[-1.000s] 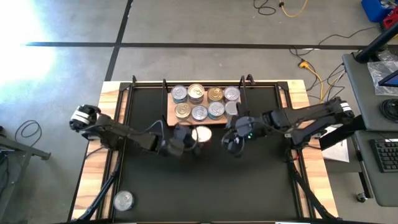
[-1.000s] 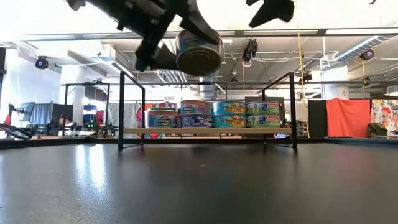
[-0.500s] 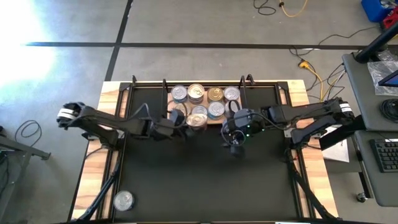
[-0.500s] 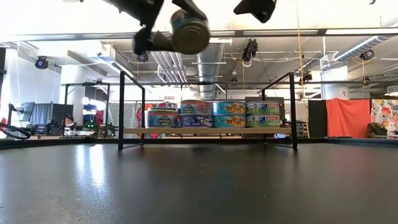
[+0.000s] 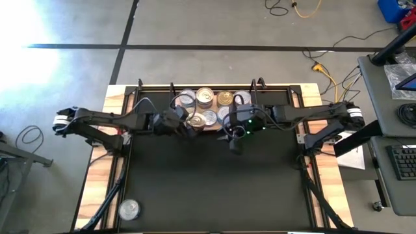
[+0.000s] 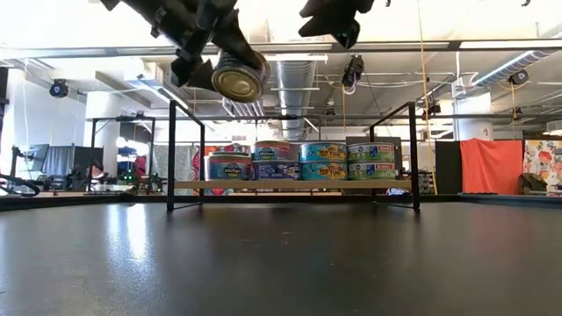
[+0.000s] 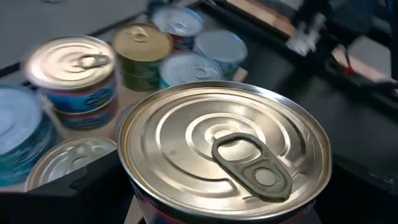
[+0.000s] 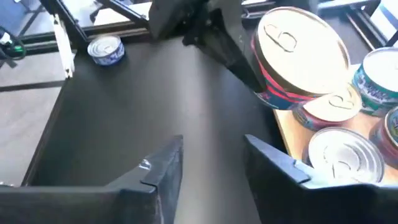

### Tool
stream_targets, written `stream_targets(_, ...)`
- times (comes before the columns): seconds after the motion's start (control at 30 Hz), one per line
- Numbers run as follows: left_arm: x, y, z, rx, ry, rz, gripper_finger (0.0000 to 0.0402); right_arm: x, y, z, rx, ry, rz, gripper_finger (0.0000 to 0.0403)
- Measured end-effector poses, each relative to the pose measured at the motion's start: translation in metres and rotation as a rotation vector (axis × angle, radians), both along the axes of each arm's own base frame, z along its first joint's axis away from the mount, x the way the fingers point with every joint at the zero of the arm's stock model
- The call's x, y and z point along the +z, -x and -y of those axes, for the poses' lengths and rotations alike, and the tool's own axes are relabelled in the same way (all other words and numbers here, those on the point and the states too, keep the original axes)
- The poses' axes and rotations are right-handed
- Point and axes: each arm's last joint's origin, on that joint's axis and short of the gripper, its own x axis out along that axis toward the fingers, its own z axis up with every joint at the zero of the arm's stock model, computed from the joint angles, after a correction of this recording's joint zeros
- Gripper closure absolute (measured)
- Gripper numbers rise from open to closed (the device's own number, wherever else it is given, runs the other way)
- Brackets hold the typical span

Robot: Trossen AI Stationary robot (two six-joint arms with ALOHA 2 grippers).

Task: Stack canned seafood by type on shelf
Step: Stack the blue-pink tuna can on top of the other blue-pink tuna can on the shelf

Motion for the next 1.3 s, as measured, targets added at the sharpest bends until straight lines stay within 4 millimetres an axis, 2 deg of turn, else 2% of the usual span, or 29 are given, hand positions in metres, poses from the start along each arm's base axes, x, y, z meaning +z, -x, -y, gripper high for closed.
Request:
stream_targets(0.17,0.006,0.004,-0.020,-0.100,-0.023,-0.043,0.0027,-0.009,-0.011,0.000,-0.009,-0.012,0.000,0.0276)
stream_targets(0.37,0.000,0.011,-0.036,-0.151,-0.121,-0.185,0.0027,-0.008,-0.023,0.008,-0.087,-0.010,0.088,0.0304)
stream_targets(0.53,-0.007,0.010,-0.044,-0.202,-0.213,-0.263,0.0027,-0.014,-0.036,0.029,-0.196,-0.035,0.148,0.0336)
stream_targets(0.8,-0.028,0.004,-0.065,-0.222,-0.254,-0.398,0.0007,-0.050,-0.060,0.064,-0.366,-0.170,0.125,0.0381)
stream_targets(1.0,-0.040,-0.003,-0.080,-0.187,-0.248,-0.426,0.0008,-0.071,-0.077,0.076,-0.391,-0.183,0.156,0.0392)
stream_targets(1.3,-0.047,-0.003,-0.093,-0.161,-0.252,-0.452,0.0006,-0.081,-0.086,0.106,-0.436,-0.140,0.148,0.0390)
